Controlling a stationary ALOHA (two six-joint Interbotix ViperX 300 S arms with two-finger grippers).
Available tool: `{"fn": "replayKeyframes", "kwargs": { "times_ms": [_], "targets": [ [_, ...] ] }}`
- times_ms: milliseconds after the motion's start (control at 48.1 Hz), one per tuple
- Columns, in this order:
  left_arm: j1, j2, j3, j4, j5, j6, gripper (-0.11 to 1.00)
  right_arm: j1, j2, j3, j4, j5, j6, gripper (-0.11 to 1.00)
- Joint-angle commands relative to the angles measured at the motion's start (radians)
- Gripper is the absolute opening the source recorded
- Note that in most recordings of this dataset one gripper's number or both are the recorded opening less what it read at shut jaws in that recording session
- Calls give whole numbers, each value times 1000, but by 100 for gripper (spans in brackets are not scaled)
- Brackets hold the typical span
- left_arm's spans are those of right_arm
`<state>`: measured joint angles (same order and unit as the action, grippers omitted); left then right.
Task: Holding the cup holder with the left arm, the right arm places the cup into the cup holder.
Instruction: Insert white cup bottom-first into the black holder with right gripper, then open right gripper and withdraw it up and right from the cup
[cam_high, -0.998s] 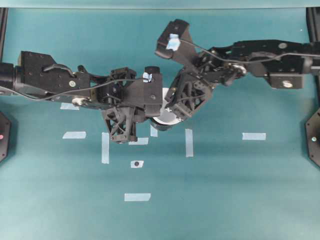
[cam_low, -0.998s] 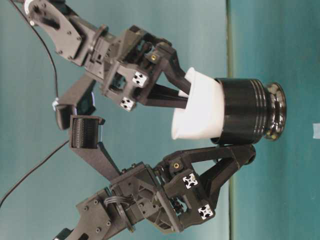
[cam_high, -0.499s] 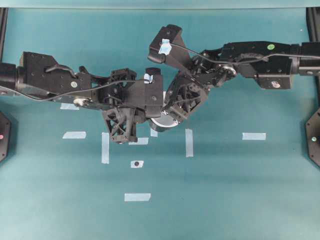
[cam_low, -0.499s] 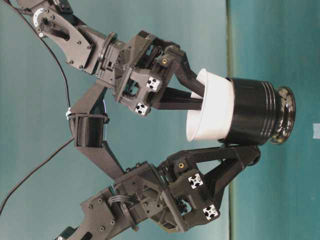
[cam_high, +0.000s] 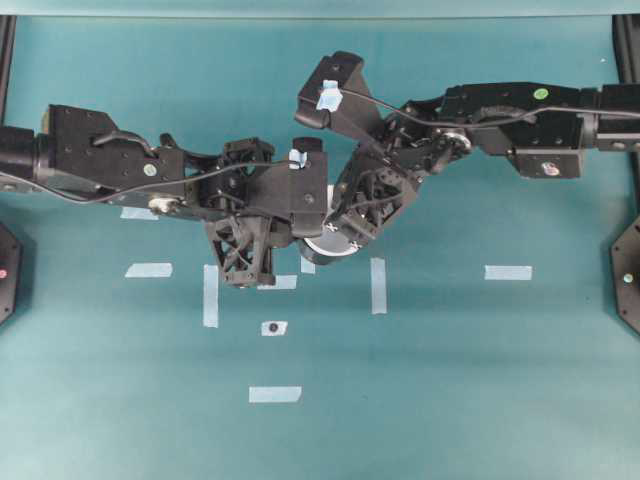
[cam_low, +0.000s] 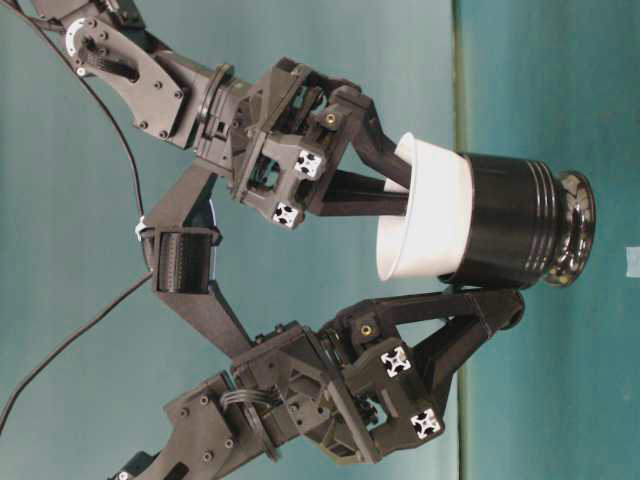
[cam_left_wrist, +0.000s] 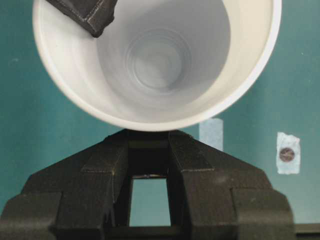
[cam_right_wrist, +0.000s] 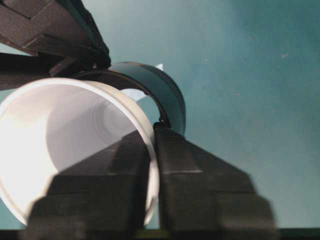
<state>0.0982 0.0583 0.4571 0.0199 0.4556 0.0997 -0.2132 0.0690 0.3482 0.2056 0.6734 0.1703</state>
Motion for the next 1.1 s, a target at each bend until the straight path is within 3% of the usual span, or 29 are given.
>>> {"fn": "replayKeyframes", "kwargs": {
  "times_ms": [0,270,333,1081],
  "targets": [
    [-3,-15,-21,2,-6,-2,21,5,-34,-28,0,-5,-3,19],
    [-5,-15,-20,2,-11,-3,21,5,-43,-34,-2,-2,6,80],
    [-5,-15,-18,2,-11,-2,21,5,-48,-34,-2,5,6,89],
    [-9,-15,17,3,-103,-8,21,-2,-198,2,-21,12,6,89]
  ]
}}
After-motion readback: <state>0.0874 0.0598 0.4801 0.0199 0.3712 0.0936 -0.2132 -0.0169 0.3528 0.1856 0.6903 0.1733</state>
